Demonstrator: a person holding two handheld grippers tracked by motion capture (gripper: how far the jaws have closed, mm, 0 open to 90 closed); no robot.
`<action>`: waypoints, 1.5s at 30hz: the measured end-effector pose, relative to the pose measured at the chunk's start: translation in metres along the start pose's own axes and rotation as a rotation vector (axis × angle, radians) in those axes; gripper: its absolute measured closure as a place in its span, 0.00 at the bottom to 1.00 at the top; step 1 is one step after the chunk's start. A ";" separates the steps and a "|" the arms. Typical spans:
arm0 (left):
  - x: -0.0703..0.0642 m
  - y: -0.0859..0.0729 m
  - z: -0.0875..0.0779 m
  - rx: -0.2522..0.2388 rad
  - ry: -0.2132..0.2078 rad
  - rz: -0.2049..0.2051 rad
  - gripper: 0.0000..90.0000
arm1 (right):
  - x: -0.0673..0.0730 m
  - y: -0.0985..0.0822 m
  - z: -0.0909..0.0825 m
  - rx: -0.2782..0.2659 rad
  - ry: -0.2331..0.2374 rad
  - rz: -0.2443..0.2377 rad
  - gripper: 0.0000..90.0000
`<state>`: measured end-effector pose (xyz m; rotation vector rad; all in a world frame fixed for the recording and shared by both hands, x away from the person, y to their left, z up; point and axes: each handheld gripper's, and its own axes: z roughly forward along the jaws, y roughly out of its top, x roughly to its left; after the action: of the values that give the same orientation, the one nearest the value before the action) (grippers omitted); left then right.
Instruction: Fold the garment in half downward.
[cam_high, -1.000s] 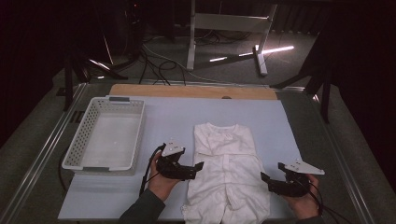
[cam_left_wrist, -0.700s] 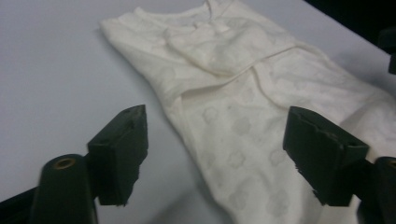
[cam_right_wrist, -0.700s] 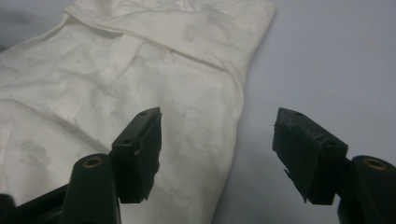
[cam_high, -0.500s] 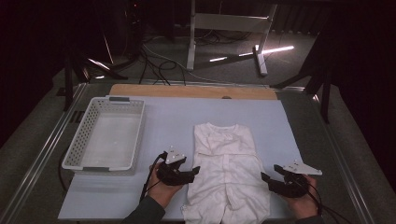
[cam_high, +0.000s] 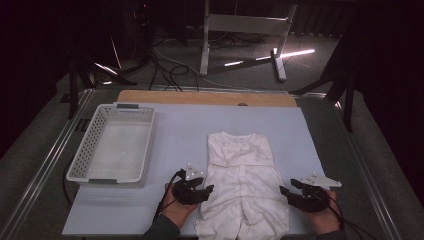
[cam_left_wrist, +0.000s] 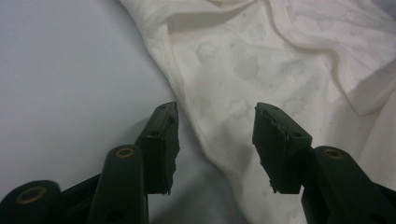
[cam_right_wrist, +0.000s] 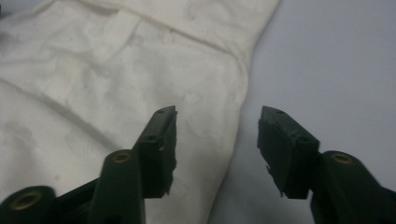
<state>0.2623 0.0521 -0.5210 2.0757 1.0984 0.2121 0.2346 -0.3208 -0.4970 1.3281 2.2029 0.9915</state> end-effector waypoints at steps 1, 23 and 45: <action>0.000 -0.001 -0.001 -0.002 0.002 0.004 0.57 | 0.000 -0.001 0.001 0.008 0.000 -0.014 0.56; -0.014 -0.006 -0.004 0.034 -0.012 0.056 1.00 | 0.005 -0.003 0.015 0.150 0.039 -0.040 0.98; 0.007 -0.002 -0.031 -0.031 -0.097 -0.039 0.79 | 0.007 -0.003 -0.002 0.095 0.076 -0.014 0.68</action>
<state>0.2509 0.0752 -0.5024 2.0138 1.0694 0.1081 0.2281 -0.3160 -0.4980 1.3348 2.3395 0.9581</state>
